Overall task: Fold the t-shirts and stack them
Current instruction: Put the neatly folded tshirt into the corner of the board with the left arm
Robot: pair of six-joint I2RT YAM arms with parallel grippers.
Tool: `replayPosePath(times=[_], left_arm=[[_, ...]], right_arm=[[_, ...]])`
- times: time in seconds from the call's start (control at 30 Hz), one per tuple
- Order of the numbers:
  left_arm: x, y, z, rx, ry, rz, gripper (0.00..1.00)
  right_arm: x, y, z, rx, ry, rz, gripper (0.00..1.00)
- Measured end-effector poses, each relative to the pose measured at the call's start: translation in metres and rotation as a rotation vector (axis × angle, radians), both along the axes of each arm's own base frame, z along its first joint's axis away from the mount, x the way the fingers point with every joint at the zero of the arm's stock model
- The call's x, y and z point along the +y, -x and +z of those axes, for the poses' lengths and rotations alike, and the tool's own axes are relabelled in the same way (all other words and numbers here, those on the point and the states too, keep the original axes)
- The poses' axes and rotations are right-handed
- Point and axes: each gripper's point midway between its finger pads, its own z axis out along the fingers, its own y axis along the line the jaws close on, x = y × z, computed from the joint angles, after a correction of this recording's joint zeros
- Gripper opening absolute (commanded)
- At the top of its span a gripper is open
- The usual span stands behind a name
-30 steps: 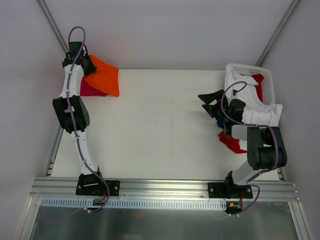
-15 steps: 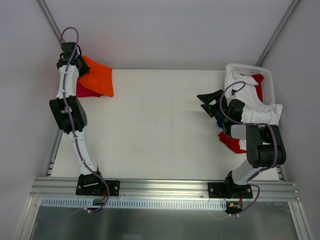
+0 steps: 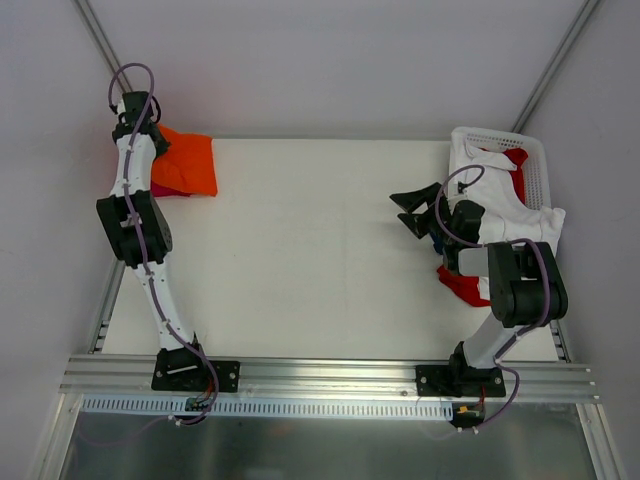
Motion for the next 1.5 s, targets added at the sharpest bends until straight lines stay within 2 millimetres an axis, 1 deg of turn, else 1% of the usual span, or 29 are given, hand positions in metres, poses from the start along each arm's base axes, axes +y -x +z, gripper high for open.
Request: replayPosePath(times=[0.1,0.13,0.17,0.2,0.23,0.27,0.37,0.43,0.47,0.57,0.63,0.7,0.77,0.83,0.9,1.0,1.07,1.1,1.17,1.27,1.37,1.4,1.43,1.5], left_arm=[[0.018,0.01,-0.011,0.022,-0.007,0.072,0.0],[0.023,0.012,-0.015,0.025,0.001,0.093,0.04],[0.031,0.014,-0.018,0.025,0.012,0.116,0.11],[0.039,0.016,-0.021,0.024,0.021,0.138,0.34],[0.047,0.018,-0.026,0.024,0.029,0.16,0.91],[0.055,0.021,-0.03,0.019,0.044,0.19,0.99],[0.075,0.036,-0.05,0.029,0.089,0.289,0.99],[0.084,0.049,-0.066,0.053,0.1,0.334,0.99],[0.083,0.054,-0.071,0.063,0.106,0.348,0.99],[0.069,0.071,-0.081,0.079,0.147,0.417,0.99],[0.065,0.083,-0.078,0.072,0.175,0.469,0.99],[0.062,0.098,-0.068,0.049,0.195,0.52,0.99],[0.056,0.113,-0.052,0.011,0.212,0.566,0.99],[0.052,0.13,-0.029,-0.042,0.212,0.612,0.99],[0.049,0.142,-0.006,-0.103,0.196,0.64,0.99],[0.037,0.157,0.03,-0.201,0.171,0.664,0.99],[0.025,0.169,0.053,-0.262,0.157,0.662,0.99],[0.019,0.173,0.06,-0.286,0.16,0.658,0.99],[0.003,0.182,0.071,-0.318,0.167,0.634,0.99],[-0.026,0.191,0.079,-0.343,0.188,0.564,0.99],[-0.072,0.185,0.079,-0.341,0.22,0.426,0.99],[-0.091,0.18,0.077,-0.331,0.231,0.365,0.99],[-0.114,0.175,0.075,-0.32,0.246,0.291,0.99],[-0.165,0.168,0.067,-0.278,0.265,0.129,0.99]], right_arm=[[0.0,0.0,-0.002,0.005,0.0,0.001,0.99],[0.0,0.0,-0.003,0.007,0.0,0.001,0.99],[0.0,0.0,-0.005,0.011,0.0,0.003,1.0],[0.001,0.0,-0.006,0.016,0.0,0.004,0.99],[0.001,0.001,-0.008,0.021,0.0,0.007,1.0],[0.001,0.001,-0.01,0.026,-0.001,0.009,0.99],[0.002,0.001,-0.015,0.038,-0.003,0.017,1.0],[0.003,0.001,-0.015,0.04,-0.004,0.022,0.99],[0.004,0.001,-0.015,0.038,-0.005,0.025,0.99],[0.005,0.0,-0.012,0.031,-0.007,0.033,1.0],[0.006,-0.001,-0.01,0.025,-0.009,0.038,0.99],[0.008,0.0,-0.009,0.022,-0.009,0.042,0.99],[0.01,0.0,-0.009,0.021,-0.009,0.047,1.0],[0.014,0.002,-0.009,0.018,-0.005,0.059,0.99],[0.02,0.005,-0.007,0.014,0.0,0.074,0.99],[0.028,0.01,0.005,-0.016,0.014,0.097,1.0],[0.033,0.014,0.017,-0.047,0.026,0.11,0.99],[0.036,0.016,0.024,-0.064,0.033,0.117,0.99],[0.04,0.02,0.038,-0.096,0.06,0.121,0.99],[0.045,0.03,0.062,-0.143,0.134,0.121,0.99],[0.049,0.043,0.09,-0.177,0.275,0.096,0.99],[0.049,0.047,0.097,-0.168,0.329,0.084,0.99],[0.051,0.05,0.109,-0.175,0.405,0.066,0.99],[0.053,0.056,0.14,-0.212,0.535,0.045,0.99]])
